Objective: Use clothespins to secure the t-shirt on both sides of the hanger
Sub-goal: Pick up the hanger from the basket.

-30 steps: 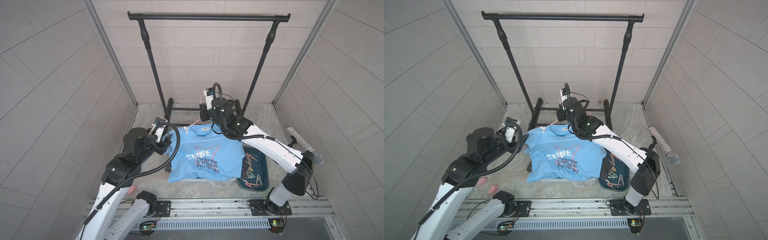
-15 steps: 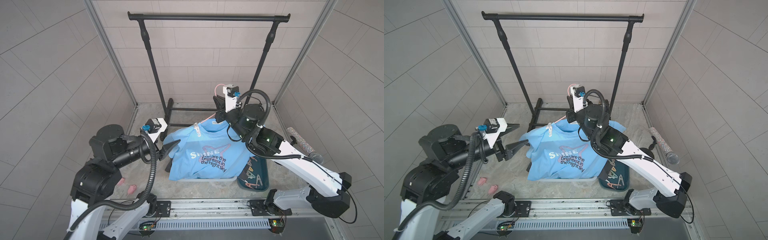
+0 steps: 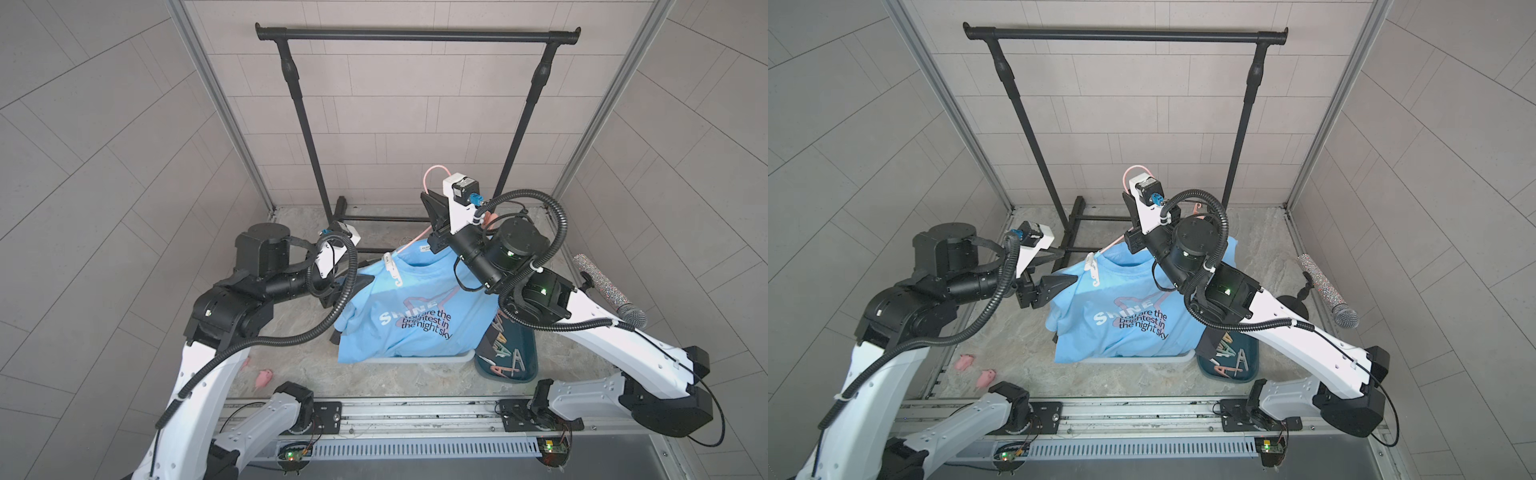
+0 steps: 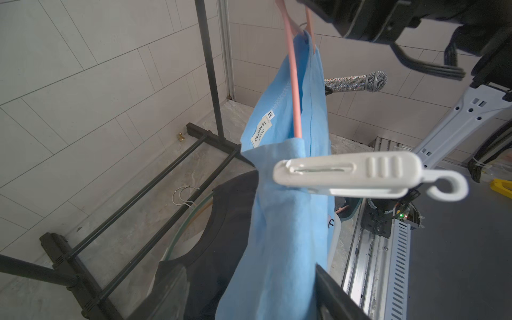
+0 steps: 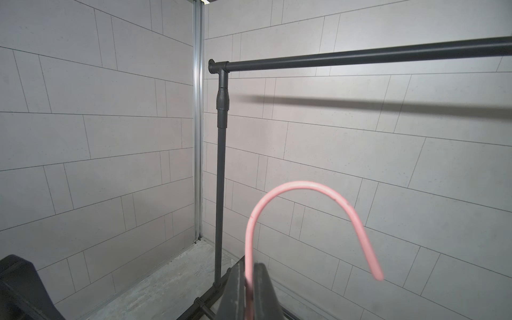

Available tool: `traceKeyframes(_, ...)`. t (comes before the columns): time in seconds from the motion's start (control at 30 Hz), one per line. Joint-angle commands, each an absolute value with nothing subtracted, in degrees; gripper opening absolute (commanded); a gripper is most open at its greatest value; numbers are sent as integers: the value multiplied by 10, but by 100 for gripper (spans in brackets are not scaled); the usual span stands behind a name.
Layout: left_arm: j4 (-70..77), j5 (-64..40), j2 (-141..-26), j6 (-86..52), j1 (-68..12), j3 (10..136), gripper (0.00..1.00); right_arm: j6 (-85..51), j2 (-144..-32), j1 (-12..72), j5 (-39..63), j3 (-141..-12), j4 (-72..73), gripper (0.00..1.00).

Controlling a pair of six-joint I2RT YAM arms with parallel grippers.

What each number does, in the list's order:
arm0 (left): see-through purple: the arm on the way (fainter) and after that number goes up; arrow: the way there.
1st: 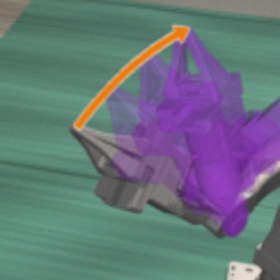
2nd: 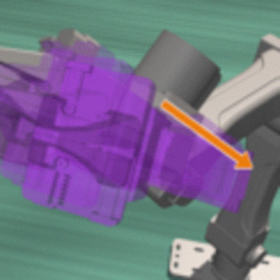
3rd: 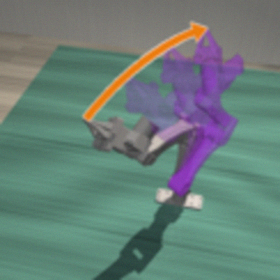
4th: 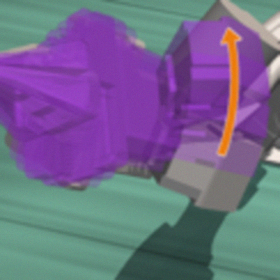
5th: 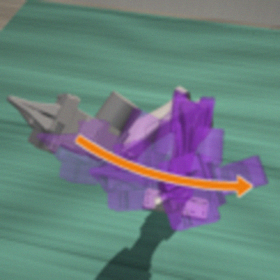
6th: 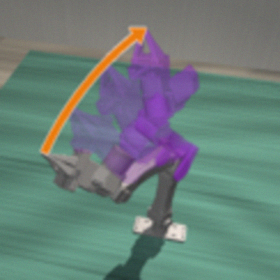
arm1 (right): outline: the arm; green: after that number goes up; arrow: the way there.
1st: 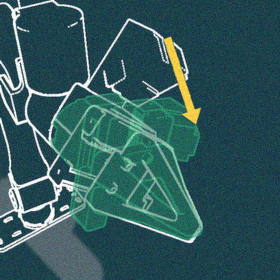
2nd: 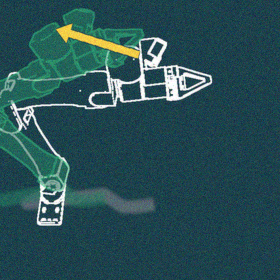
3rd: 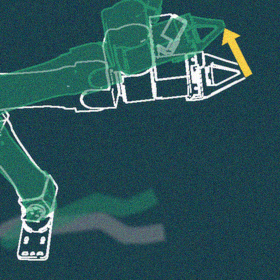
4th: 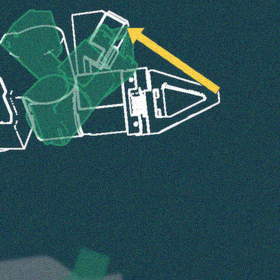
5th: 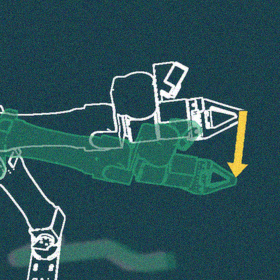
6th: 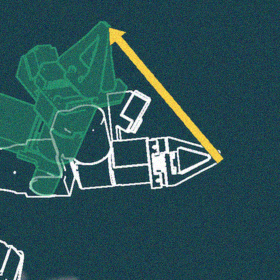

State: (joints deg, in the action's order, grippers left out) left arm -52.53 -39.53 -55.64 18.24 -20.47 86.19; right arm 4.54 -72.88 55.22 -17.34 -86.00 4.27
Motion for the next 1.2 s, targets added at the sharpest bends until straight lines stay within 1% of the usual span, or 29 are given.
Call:
traceKeyframes(0.0, -515, -411, -555, 171, -211, 863, 71, 76, -712, 554, -157, -873, 92, 0)
traceKeyframes(0.07, -515, -411, -555, 171, -216, 852, 68, 81, -713, 556, -154, -875, 97, 0)
traceKeyframes(0.17, -504, -413, -553, 152, -227, 846, 53, 90, -719, 558, -142, -880, 96, 0)
traceKeyframes(0.23, -489, -401, -551, 123, -234, 850, 39, 93, -723, 560, -141, -881, 96, 0)
traceKeyframes(0.27, -481, -389, -548, 108, -236, 852, 33, 92, -722, 561, -141, -881, 93, 0)
traceKeyframes(0.37, -462, -371, -531, 66, -237, 856, 2, 91, -715, 563, -142, -886, 81, 0)
traceKeyframes(0.4, -457, -374, -524, 55, -236, 859, 0, 91, -712, 563, -143, -889, 78, 0)
traceKeyframes(0.47, -442, -384, -509, 41, -237, 860, 0, 91, -707, 565, -136, -897, 67, 1)
traceKeyframes(0.53, -427, -393, -495, 30, -237, 862, 0, 89, -700, 566, -123, -905, 59, 13)
traceKeyframes(0.57, -426, -394, -492, 28, -237, 868, 0, 83, -696, 567, -117, -907, 57, 17)
traceKeyframes(0.6, -426, -397, -489, 24, -237, 875, 0, 73, -691, 567, -109, -913, 55, 18)
traceKeyframes(0.63, -426, -400, -487, 23, -237, 882, 0, 65, -687, 567, -104, -918, 53, 21)
traceKeyframes(0.67, -426, -399, -485, 16, -237, 890, 0, 57, -683, 568, -101, -924, 48, 25)
traceKeyframes(0.73, -434, -401, -490, 4, -237, 918, 0, 45, -672, 571, -97, -946, 25, 37)
traceKeyframes(0.8, -450, -404, -500, -2, -236, 954, 0, 39, -660, 572, -94, -962, 6, 42)
traceKeyframes(0.9, -438, -409, -504, -22, -237, 995, 0, 44, -628, 573, -96, -966, -4, 43)
traceKeyframes(1.17, -455, -377, -549, -64, -237, 1135, 0, 84, -536, 573, -151, -941, -4, 42)
